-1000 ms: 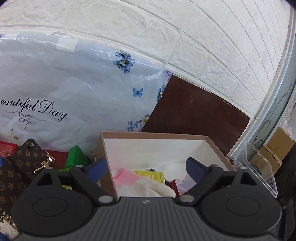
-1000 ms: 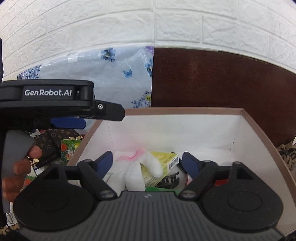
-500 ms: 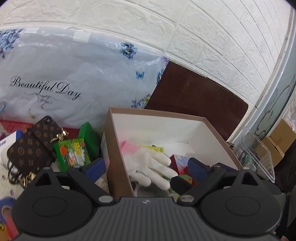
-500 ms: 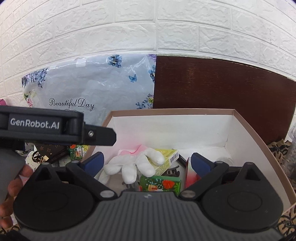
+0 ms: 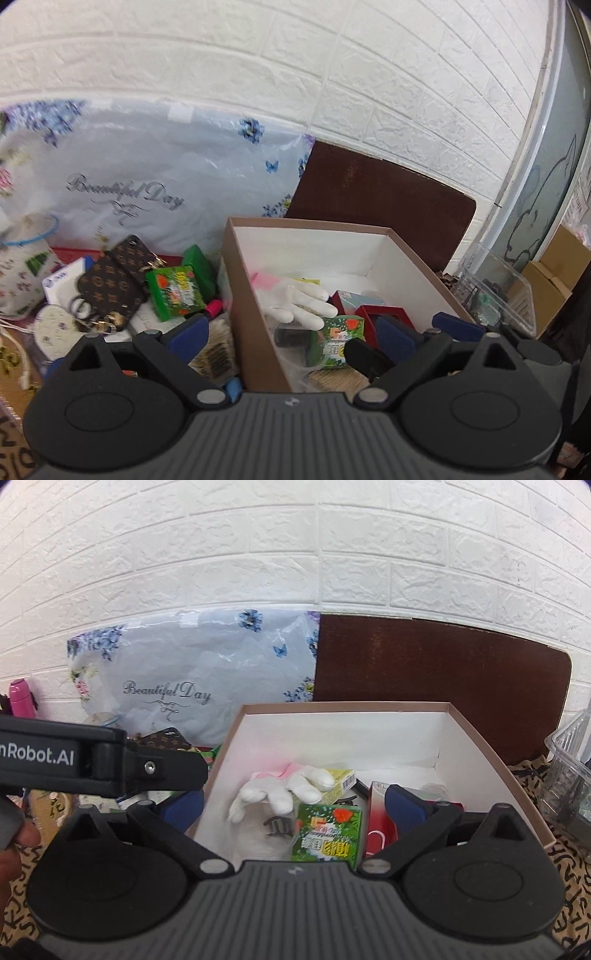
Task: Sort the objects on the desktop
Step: 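Withdraw both tools from the box toward the marker and watch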
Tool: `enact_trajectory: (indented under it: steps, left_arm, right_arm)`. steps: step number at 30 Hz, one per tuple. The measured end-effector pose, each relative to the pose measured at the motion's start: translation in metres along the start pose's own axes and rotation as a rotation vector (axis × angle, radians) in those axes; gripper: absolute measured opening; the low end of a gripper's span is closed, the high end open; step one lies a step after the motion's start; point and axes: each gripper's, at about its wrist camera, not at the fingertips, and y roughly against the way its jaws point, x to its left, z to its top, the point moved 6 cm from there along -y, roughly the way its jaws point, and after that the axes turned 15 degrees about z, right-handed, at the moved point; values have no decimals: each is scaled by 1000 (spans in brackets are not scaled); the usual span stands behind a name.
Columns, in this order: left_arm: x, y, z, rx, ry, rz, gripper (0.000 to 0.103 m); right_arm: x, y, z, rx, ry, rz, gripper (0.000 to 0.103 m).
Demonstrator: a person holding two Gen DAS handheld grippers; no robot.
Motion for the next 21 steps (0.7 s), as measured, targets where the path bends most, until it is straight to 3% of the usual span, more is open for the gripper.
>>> enact_trajectory:
  steps: [5, 10, 15, 21]
  left_arm:
    - [13, 37, -18, -72, -29, 54, 103]
    - [35, 60, -41, -63, 32, 74, 103]
    - [55, 70, -72, -62, 96, 78, 103]
    - [69, 60, -110, -53, 83, 120, 103]
  right_arm:
    - [28, 22, -9, -14, 24, 31, 101]
    - [55, 37, -22, -23, 28, 55, 101]
    - [78, 45, -43, -21, 31, 79, 101]
    - [92, 40, -82, 20, 49, 70, 101]
